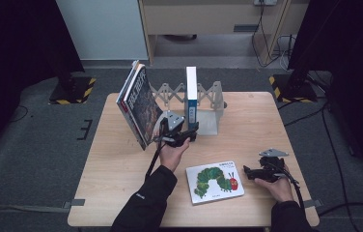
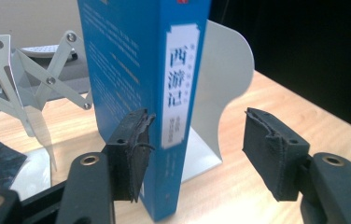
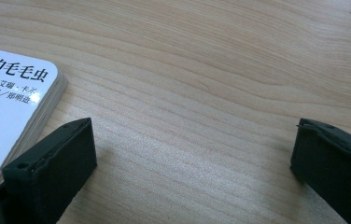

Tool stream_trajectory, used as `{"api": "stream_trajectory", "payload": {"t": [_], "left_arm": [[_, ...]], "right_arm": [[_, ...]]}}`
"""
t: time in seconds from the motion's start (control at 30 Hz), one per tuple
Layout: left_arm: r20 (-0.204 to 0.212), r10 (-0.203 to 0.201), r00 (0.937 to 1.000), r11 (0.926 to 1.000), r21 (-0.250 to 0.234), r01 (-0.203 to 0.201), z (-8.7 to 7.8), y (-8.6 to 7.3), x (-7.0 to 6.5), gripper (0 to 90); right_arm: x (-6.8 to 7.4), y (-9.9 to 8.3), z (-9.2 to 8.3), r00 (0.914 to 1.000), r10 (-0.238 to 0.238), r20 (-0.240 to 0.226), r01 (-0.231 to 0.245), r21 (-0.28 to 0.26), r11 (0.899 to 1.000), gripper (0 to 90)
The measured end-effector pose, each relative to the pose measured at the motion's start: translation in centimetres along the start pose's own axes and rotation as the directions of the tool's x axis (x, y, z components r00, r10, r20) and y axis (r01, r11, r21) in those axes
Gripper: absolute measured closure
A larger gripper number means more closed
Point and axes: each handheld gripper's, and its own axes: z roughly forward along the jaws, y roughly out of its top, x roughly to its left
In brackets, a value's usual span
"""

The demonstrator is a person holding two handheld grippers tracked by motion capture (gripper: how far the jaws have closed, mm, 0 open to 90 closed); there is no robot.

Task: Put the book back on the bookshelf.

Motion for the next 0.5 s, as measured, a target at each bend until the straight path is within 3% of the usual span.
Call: {"api": "stream_trajectory", "payload": {"t": [0.17, 0.27, 0.37, 0.5], "left_arm": [[0.033, 0.009, 0.9994, 0.9993, 0.035, -0.010, -1.5, -0.6, -0.1, 37.3], [0.053, 0.038, 0.9979, 0.9977, 0.054, -0.040, -2.4, -1.1, -0.3, 36.4], [0.078, 0.028, 0.9965, 0.9964, 0.077, -0.034, -3.1, -1.7, -0.3, 35.3], [0.088, 0.046, 0.9950, 0.9912, 0.120, -0.056, -3.8, -2.8, -0.1, 33.9]], "right_arm": [[0.0, 0.0, -0.1, 1.0000, 0.005, 0.007, -0.006, 0.012, 1.000, 0.3], [0.0, 0.2, -0.2, 0.9999, 0.012, 0.009, -0.012, 0.035, 0.999, 0.5], [0.0, 0.2, -0.3, 0.9998, 0.016, 0.013, -0.016, 0.047, 0.999, 1.6], [0.2, 0.3, -0.6, 0.9998, 0.018, 0.009, -0.018, 0.068, 0.998, 3.6]]}}
